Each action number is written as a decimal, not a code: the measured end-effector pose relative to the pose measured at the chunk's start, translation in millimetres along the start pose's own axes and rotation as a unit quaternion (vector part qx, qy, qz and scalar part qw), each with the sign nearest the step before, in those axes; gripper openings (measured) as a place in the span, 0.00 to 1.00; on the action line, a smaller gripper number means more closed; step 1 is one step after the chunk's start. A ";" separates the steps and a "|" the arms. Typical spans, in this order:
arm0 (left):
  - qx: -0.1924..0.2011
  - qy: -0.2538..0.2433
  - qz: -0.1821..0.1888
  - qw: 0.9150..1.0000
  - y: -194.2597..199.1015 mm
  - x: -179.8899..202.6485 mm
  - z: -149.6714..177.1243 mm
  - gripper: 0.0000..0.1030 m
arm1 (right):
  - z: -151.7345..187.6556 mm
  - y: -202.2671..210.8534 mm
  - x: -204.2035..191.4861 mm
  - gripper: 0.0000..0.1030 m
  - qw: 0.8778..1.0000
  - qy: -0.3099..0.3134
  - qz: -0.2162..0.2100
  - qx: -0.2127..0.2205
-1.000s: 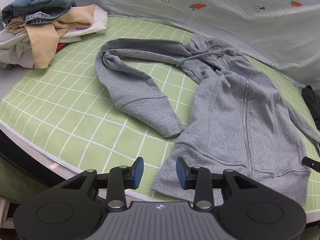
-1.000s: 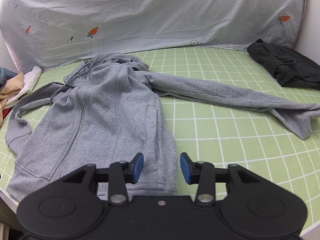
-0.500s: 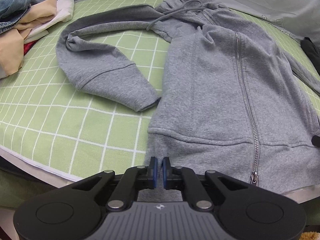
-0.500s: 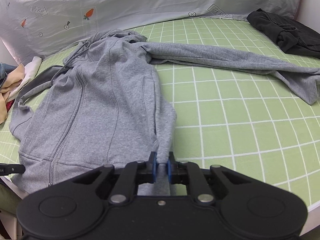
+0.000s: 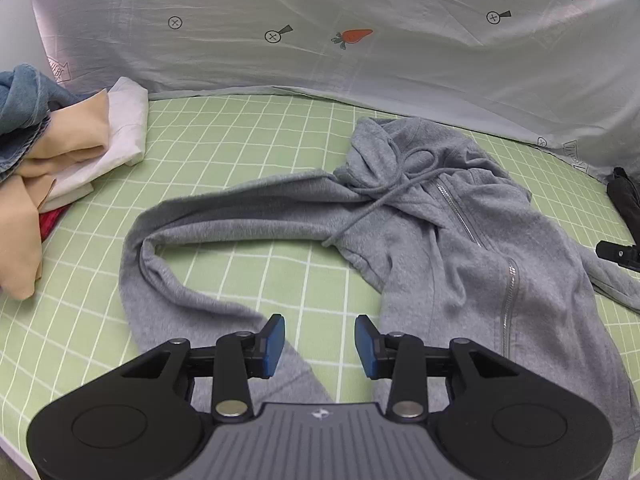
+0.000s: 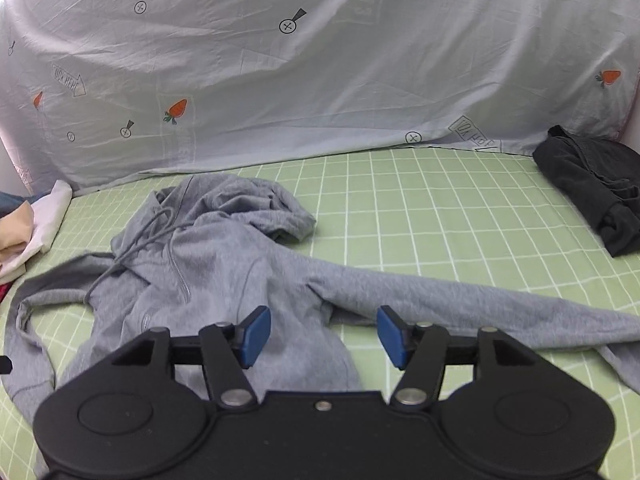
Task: Fold clothes
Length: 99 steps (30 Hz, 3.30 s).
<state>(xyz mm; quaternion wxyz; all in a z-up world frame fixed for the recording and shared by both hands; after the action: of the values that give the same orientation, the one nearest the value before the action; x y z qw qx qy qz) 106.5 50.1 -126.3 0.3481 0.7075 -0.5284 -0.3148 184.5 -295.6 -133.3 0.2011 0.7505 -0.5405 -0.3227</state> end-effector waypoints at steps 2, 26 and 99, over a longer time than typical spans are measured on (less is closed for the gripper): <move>-0.003 -0.005 0.012 1.000 -25.8 1.4 -25.3 0.49 | -21.3 -34.2 -0.5 0.67 1.000 -0.009 -0.006 -0.008; 0.017 -0.044 0.127 0.991 -230.6 101.3 -186.9 0.12 | -105.4 -232.8 -21.7 0.14 0.981 0.171 -0.060 -0.073; -0.037 0.023 0.130 0.991 -95.0 19.6 -53.0 0.32 | 74.2 -11.0 26.6 0.94 0.982 -0.009 0.171 -0.074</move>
<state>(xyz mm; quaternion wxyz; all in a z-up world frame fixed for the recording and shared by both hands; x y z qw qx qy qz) 204.5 58.5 -176.5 0.4236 0.6269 -0.5956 -0.2700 145.4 -313.5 -200.3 0.3034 0.6270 -0.6372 -0.3298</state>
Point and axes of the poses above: each gripper's, at about its wrist camera, not at the fingertips, and y roughly against the way its jaws point, x to its right, z to its underside, the point moved 4 cm from there along -y, roughly the way its jaws point, and after that the axes turned 9 degrees about -z, right-handed, at the moved point
